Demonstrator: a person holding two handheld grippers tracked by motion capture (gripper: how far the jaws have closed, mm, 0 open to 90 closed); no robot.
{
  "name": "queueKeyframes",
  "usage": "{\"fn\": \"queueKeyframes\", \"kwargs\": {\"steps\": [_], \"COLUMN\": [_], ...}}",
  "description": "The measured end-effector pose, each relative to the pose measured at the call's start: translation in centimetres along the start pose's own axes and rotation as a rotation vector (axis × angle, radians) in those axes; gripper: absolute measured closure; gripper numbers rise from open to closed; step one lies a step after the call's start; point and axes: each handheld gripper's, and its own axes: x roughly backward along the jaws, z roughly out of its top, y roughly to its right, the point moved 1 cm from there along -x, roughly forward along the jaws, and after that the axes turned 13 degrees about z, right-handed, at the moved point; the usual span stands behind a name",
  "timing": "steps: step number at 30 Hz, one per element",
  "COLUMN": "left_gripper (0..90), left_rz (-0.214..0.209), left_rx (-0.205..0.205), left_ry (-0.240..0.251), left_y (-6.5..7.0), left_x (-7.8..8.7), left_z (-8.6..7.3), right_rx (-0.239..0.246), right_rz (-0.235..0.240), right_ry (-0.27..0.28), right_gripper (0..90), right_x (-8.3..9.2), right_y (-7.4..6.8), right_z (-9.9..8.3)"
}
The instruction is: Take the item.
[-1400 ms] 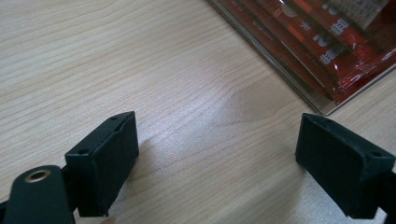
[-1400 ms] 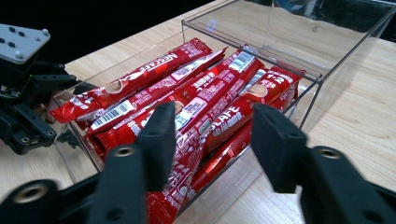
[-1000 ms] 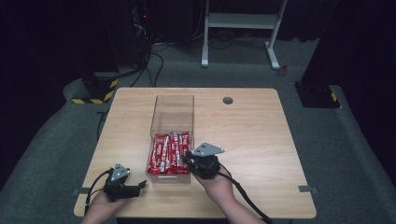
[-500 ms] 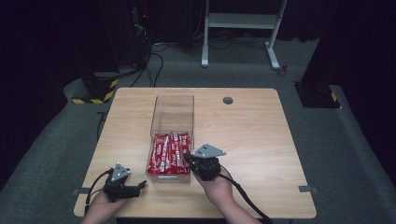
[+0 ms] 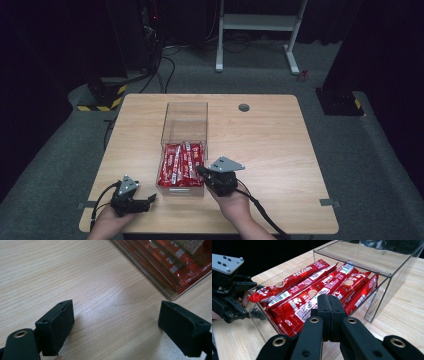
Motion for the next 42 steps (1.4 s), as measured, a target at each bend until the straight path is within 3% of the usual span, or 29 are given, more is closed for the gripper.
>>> {"fn": "queueKeyframes", "kwargs": {"steps": [16,21,42], "left_gripper": [14.0,14.1,14.1], "left_rz": [0.005,0.005,0.005], "left_rx": [-0.001,0.004,0.003], "left_ry": [-0.002,0.001,0.002], "left_y": [0.0,0.0,0.1], "left_x": [0.0,0.0,0.0], "left_z": [0.0,0.0,0.0], "right_rx": [0.034,0.037,0.036], "right_rz": [0.03,0.049,0.042], "right_ry": [0.057,0.103,0.123], "right_gripper": [90.0,90.0,90.0], "right_x": [1.4,2.3,3.0], "right_y": [-0.3,-0.4,0.1], "right_z": [-0.1,-0.2,-0.3]}}
